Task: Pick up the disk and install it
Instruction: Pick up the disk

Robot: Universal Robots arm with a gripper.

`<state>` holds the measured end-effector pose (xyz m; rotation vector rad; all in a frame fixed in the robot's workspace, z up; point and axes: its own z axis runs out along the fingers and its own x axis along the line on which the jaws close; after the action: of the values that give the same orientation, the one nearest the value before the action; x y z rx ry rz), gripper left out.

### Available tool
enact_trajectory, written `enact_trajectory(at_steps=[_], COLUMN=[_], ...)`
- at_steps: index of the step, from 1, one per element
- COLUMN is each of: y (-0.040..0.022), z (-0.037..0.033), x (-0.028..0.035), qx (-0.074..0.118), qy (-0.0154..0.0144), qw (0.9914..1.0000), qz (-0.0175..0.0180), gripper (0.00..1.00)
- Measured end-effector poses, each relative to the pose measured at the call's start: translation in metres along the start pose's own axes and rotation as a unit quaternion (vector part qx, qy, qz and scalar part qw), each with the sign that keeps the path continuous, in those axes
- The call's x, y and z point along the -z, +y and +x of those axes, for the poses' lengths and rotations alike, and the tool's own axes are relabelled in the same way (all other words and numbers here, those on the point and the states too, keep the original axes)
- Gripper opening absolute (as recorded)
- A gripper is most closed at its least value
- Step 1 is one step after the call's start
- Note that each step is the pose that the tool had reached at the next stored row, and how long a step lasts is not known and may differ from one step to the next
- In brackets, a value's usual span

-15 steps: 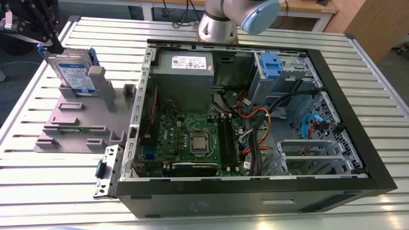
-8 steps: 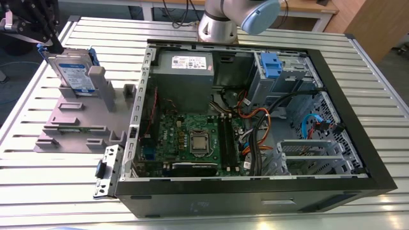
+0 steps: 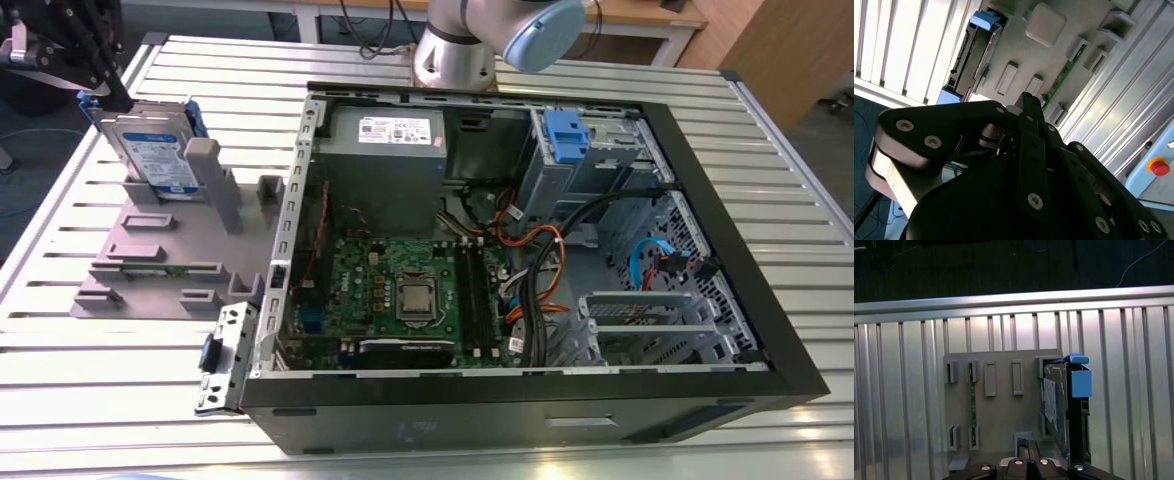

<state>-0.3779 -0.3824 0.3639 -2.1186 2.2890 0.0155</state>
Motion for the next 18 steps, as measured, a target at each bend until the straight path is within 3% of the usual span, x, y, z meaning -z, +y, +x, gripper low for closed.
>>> enact_trajectory(at_steps=[18], y=[0.0000], z=[0.0000], x=[0.0000], qx=[0.006], qy=[0.0005], qw=[0.99998], qz=[-0.0001], gripper=[0.11])
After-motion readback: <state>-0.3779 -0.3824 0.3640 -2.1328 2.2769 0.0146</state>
